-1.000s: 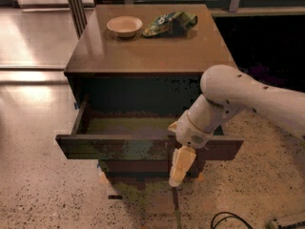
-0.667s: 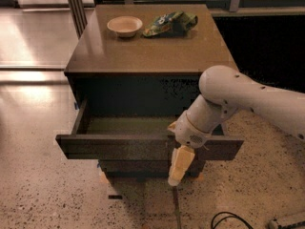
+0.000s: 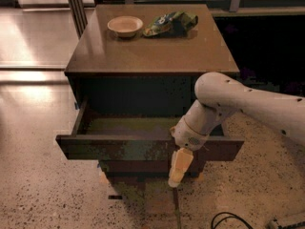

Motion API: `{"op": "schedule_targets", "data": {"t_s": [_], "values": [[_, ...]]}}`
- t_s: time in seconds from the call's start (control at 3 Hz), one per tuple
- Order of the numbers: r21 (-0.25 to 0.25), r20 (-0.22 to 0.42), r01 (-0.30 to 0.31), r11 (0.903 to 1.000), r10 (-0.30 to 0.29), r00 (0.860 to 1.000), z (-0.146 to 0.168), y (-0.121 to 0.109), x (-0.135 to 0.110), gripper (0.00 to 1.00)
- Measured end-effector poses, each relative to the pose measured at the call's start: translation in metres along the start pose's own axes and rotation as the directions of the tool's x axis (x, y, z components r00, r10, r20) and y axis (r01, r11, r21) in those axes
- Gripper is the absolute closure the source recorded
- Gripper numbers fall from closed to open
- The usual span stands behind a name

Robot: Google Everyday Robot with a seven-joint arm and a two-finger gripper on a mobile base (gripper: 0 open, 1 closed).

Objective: Open top drawer

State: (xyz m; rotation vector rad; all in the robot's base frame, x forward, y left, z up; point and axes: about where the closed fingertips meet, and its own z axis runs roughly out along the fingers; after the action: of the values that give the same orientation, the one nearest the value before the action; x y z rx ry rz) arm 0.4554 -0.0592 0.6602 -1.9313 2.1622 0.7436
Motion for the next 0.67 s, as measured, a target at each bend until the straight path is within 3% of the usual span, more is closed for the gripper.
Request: {"op": "schedule_targets", "data": {"t_s": [0.67], "values": [[-0.04,-0.01,-0.039,0.9985,0.038,0.999,0.0,0.027,0.003,0.0]]}}
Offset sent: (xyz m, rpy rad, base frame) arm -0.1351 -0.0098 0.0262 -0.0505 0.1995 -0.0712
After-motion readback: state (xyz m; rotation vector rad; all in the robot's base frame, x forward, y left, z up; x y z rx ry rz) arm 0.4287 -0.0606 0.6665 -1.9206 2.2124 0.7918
